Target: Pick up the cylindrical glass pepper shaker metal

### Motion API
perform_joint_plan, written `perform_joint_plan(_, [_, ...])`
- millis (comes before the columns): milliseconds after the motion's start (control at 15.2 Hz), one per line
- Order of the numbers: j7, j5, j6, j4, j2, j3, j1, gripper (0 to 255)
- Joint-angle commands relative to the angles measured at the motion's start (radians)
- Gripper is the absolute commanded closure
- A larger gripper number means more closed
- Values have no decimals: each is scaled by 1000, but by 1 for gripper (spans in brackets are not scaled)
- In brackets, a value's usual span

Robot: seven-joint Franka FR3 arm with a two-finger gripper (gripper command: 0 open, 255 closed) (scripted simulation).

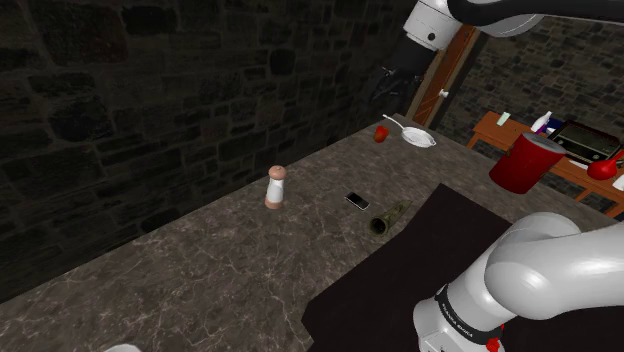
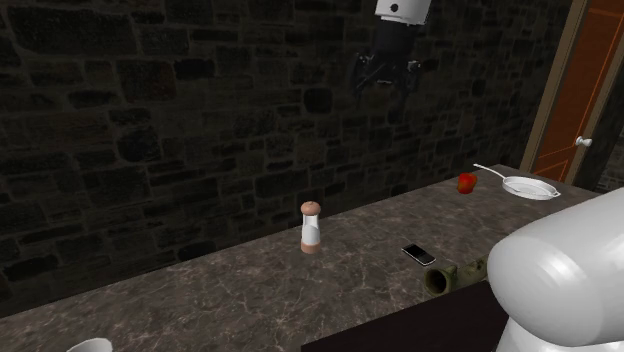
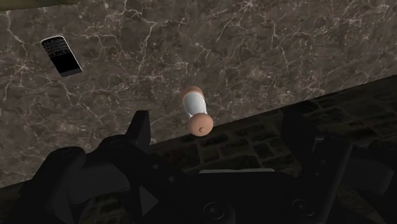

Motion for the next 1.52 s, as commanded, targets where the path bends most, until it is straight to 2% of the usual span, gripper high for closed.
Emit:
perform_joint_plan(0, [2, 6, 61, -6, 60, 5, 1, 0])
perform_joint_plan(726, [4, 39, 353, 38, 428, 23, 9, 0])
perform_joint_plan(1452, [6, 62, 540, 237, 845, 33, 18, 0])
